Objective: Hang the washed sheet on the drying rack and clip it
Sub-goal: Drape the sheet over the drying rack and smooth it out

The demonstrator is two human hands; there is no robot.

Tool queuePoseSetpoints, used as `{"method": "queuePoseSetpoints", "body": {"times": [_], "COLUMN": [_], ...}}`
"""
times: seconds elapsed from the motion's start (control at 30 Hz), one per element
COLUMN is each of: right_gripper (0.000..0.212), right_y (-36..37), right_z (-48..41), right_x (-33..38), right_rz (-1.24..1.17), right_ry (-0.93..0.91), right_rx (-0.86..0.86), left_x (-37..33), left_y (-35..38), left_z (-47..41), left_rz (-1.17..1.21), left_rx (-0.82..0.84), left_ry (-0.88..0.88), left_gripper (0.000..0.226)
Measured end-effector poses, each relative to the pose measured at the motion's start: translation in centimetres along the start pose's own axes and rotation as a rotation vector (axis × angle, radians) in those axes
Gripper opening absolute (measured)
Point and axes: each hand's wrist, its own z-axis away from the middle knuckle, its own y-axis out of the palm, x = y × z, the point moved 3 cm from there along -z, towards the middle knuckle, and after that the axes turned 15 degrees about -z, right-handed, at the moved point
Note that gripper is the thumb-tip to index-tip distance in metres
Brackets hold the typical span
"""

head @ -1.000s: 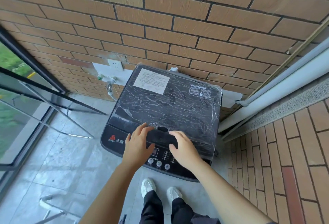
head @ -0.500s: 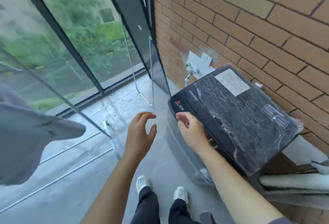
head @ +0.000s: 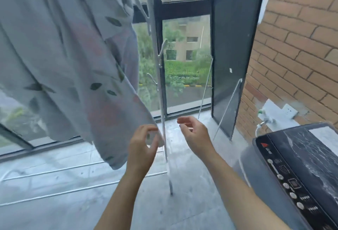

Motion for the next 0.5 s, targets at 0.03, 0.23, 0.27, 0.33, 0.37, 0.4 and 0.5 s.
{"method": "queuePoseSetpoints", "body": {"times": [0.03,0.23,0.27,0.33,0.37,0.4,0.5], "right_gripper": [0.020,0.020,0.020,0.019,0.019,0.019,0.020], "right_y": [2.3,11.1,12.1,13.8,14.4,15.1,16.8], "right_z": [-0.4,-3.7,-4.6,-6.6,-7.5,-8.4,-11.0], "right_x": [0.8,7.6,8.8,11.2,12.3,13.5,17.2], "right_rz": [-0.013,-0.039,-0.036,-0.020,-0.010,-0.002,0.003], "right_ry": [-0.022,-0.167,-0.201,-0.277,-0.312,-0.362,-0.516], "right_rx": [0.021,0.126,0.132,0.141,0.145,0.157,0.179], "left_x": [1.3,6.0,6.5,6.9,6.8,6.7,6.1], "left_y": [-1.7,-9.3,-10.4,-12.6,-13.6,-14.6,-17.3], "left_z": [-0.6,-5.2,-6.5,-9.3,-10.4,-11.7,-15.6], "left_rz": [-0.016,-0.028,-0.039,-0.083,-0.097,-0.108,-0.133], "left_rx": [-0.031,-0.127,-0.152,-0.231,-0.263,-0.305,-0.381], "left_ry": [-0.002,0.014,0.029,0.075,0.097,0.123,0.196], "left_gripper": [0.017,0.020,0.020,0.020,0.019,0.019,0.021]}}
